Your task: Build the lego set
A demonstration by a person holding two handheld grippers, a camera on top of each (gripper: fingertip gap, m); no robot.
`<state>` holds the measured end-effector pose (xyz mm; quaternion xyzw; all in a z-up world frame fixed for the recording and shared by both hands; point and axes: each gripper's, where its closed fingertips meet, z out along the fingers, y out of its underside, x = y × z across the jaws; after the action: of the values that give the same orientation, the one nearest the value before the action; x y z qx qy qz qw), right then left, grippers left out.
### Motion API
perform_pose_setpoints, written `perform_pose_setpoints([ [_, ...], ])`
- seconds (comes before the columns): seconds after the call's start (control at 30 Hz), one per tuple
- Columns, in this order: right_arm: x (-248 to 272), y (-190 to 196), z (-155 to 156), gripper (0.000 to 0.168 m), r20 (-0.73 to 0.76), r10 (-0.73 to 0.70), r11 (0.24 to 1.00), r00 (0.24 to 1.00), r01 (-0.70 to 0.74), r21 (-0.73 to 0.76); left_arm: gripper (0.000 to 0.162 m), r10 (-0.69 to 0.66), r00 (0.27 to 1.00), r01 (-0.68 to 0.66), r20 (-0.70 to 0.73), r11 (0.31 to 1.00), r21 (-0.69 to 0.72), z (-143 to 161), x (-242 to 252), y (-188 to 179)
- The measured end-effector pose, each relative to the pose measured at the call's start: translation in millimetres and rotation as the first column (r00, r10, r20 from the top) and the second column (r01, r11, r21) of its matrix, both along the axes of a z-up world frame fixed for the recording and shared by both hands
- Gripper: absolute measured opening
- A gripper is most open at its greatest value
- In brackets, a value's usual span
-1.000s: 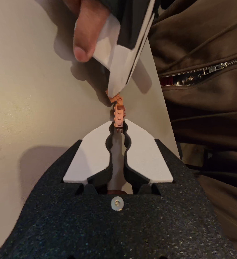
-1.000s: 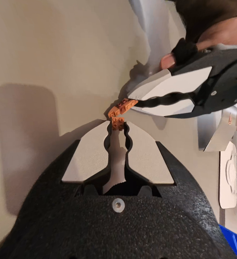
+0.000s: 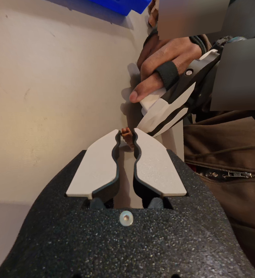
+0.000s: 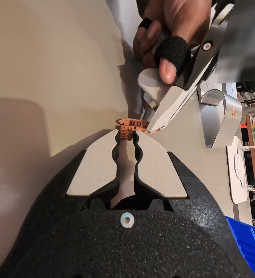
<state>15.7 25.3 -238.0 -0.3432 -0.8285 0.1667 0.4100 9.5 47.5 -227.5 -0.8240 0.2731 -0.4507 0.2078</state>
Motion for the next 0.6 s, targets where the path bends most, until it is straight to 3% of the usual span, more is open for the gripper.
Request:
perform_pose_setpoints([
  [0.37,-1.8,0.5,1.8,0.016,-0.021,-0.032,0.999,0.999,0.032,-0.006,0.023,0.168,0.986,-0.168,-0.002,0.986,-0.015,1.7,-0.4,-2.1],
  [0.6,-3.6,-4.6,3.1,0.016,-0.041,-0.028,1.000,0.999,0.028,-0.001,0.022,0.246,0.966,-0.245,-0.078,0.969,0.026,-2.0,-2.1,-6.6],
])
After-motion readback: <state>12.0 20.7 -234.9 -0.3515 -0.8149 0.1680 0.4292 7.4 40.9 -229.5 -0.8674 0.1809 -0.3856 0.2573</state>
